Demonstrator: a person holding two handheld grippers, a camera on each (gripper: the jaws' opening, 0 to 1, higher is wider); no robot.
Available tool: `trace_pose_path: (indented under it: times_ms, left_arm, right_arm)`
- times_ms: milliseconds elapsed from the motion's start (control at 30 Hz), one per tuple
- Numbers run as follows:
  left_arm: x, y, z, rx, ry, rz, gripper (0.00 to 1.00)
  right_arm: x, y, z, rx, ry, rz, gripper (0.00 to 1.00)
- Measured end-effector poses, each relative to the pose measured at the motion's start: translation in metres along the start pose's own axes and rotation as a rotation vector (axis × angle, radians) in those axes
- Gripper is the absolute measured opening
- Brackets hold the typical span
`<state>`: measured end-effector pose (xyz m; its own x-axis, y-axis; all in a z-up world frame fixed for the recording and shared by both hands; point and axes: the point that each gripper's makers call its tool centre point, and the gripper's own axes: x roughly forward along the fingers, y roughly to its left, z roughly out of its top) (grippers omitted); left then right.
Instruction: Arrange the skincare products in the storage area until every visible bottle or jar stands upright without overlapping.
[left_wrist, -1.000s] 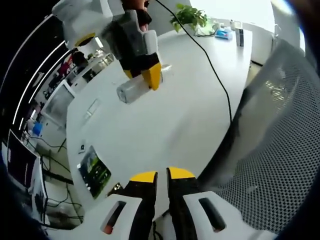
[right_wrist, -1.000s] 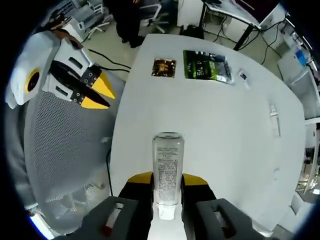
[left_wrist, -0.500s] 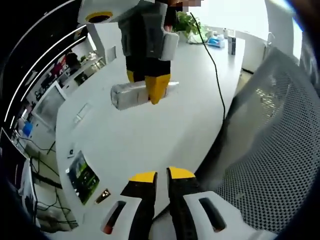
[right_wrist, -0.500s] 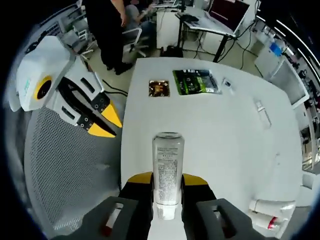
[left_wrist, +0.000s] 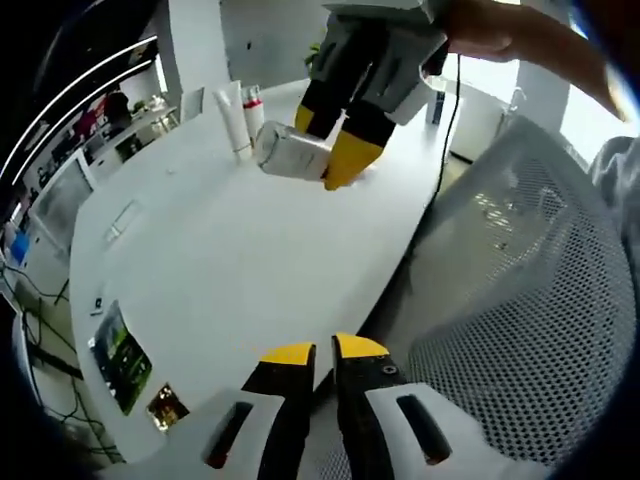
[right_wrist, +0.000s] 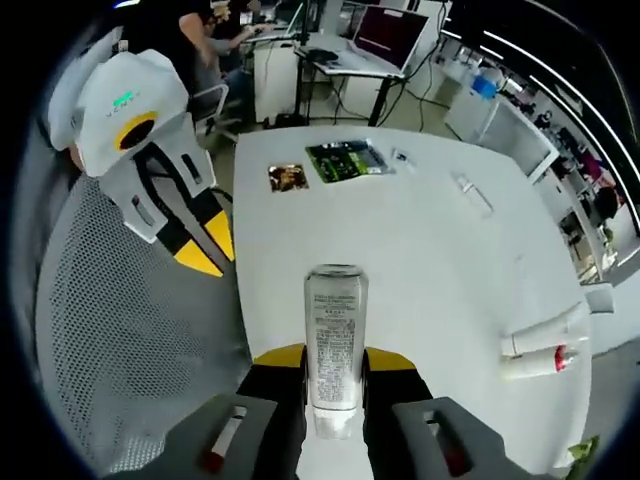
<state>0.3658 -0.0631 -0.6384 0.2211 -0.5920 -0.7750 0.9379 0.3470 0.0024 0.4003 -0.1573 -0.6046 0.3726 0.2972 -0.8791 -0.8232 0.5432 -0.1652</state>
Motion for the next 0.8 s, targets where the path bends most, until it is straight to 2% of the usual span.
trace_pose_path:
  times_ms: [200, 367, 433, 633, 767, 800]
  left_arm:
    - [0.001, -0.010, 0.001, 0.016, -0.002, -0.048, 0.10]
    - [0.003, -0.009, 0.004, 0.018, -0.010, -0.040, 0.12]
    - [0.001, -0.004, 0.006, 0.017, -0.021, -0.018, 0.13]
    - [-0.009, 0.017, 0.016, -0.016, -0.088, 0.083, 0.19]
    - [-0.016, 0.020, 0.023, -0.021, -0.131, 0.108, 0.27]
    - [-0.017, 0.020, 0.026, 0.003, -0.145, 0.121, 0.30]
  right_arm:
    - [0.001, 0.014, -0.010, 0.037, 0.010, -0.013, 0.12]
    - [0.002, 0.026, -0.013, 0.036, 0.000, 0.000, 0.12]
    - [0.003, 0.029, -0.015, 0.001, 0.021, 0.013, 0.12]
    - [0.005, 0.036, -0.006, -0.098, 0.008, 0.073, 0.12]
    - [0.007, 0.043, 0.000, -0.223, 0.027, 0.123, 0.12]
    - [0.008, 0.044, 0.004, -0.266, 0.030, 0.129, 0.12]
